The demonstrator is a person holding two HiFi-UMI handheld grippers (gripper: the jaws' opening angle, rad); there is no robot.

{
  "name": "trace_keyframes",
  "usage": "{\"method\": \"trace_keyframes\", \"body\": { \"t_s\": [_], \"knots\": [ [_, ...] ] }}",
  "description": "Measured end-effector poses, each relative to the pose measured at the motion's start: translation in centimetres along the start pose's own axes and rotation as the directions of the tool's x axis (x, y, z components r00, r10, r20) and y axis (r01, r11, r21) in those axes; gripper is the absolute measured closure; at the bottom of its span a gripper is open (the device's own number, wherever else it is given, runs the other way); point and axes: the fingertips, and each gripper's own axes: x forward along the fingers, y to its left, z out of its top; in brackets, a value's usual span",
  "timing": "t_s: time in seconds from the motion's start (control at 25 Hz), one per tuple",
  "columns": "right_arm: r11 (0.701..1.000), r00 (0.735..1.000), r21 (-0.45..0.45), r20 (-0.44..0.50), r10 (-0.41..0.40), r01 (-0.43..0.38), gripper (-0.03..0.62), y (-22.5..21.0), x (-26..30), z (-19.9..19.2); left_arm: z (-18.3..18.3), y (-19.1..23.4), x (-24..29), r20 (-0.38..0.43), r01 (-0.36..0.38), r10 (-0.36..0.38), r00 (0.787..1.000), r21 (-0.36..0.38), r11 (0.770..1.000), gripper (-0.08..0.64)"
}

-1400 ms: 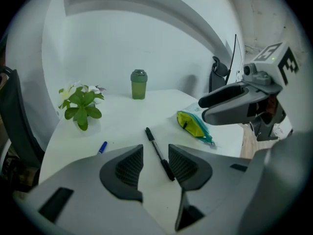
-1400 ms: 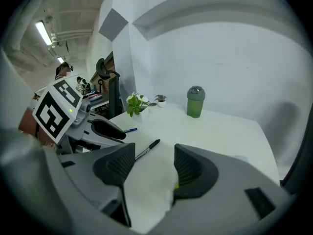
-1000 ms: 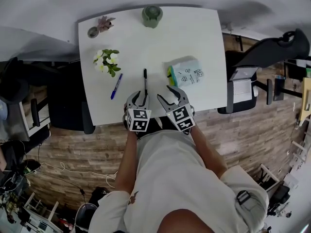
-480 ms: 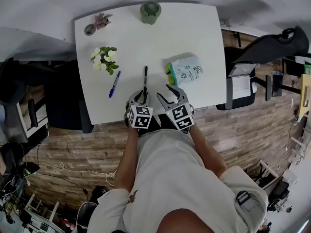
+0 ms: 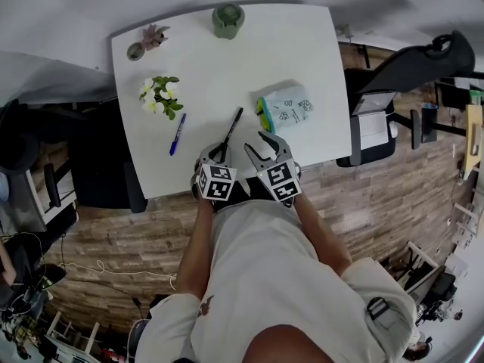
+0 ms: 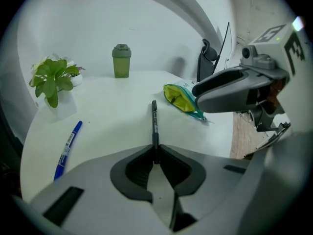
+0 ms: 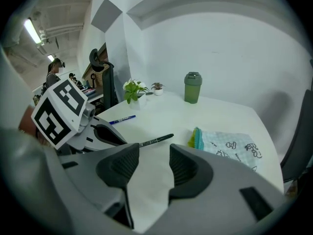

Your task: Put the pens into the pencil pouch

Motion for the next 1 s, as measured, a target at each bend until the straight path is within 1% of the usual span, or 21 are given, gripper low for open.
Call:
{"method": "trace_keyframes", "body": {
  "t_s": [0.2, 0.36, 0.48, 0.68, 0.84, 1.0],
  "knots": [
    [0.998, 0.998, 0.016, 0.0, -0.059, 0.059, 0.395, -0.8, 0.0, 0.2, 0.8, 0.2, -0.6, 0.016, 0.053, -0.054, 0.998, 0.049, 0.997, 0.522],
    [0.991, 0.991, 0.032, -0.002, -0.133, 0.133, 0.397, -2.4, -0.2, 0.3, 1.4, 0.4, -1.2, 0.014, 0.091, -0.093, 0.996, 0.108, 0.99, 0.522],
    [0.98, 0.981, 0.036, -0.011, -0.194, 0.194, 0.397, -3.9, -0.3, 0.2, 1.6, 0.5, -1.5, 0.007, 0.119, -0.121, 0.993, 0.15, 0.982, 0.522],
    [0.956, 0.956, -0.001, -0.039, -0.292, 0.292, 0.403, -6.4, -0.1, 0.3, 2.1, 0.4, -1.7, -0.006, 0.17, -0.173, 0.985, 0.218, 0.961, 0.522],
    [0.947, 0.945, -0.022, -0.065, -0.321, 0.32, 0.407, -7.8, 0.5, 0.2, 2.4, 0.2, -1.9, -0.022, 0.198, -0.199, 0.98, 0.258, 0.945, 0.522],
    [0.948, 0.944, -0.08, -0.102, -0.315, 0.308, 0.41, -8.4, 1.2, -0.2, 2.7, 0.1, -2.0, -0.038, 0.213, -0.211, 0.977, 0.284, 0.935, 0.522]
  ]
}}
